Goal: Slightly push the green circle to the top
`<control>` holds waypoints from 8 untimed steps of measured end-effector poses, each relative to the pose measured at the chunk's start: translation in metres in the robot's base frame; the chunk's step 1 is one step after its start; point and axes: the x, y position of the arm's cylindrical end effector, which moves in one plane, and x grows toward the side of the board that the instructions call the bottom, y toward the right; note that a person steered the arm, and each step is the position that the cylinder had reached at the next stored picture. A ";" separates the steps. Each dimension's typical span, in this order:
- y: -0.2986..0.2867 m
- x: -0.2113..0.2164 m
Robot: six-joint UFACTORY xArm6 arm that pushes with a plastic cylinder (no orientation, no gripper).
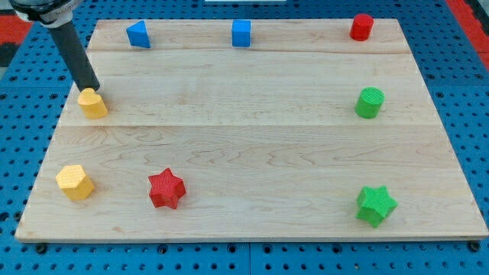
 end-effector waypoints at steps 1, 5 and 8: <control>0.000 -0.001; 0.288 -0.035; 0.565 0.008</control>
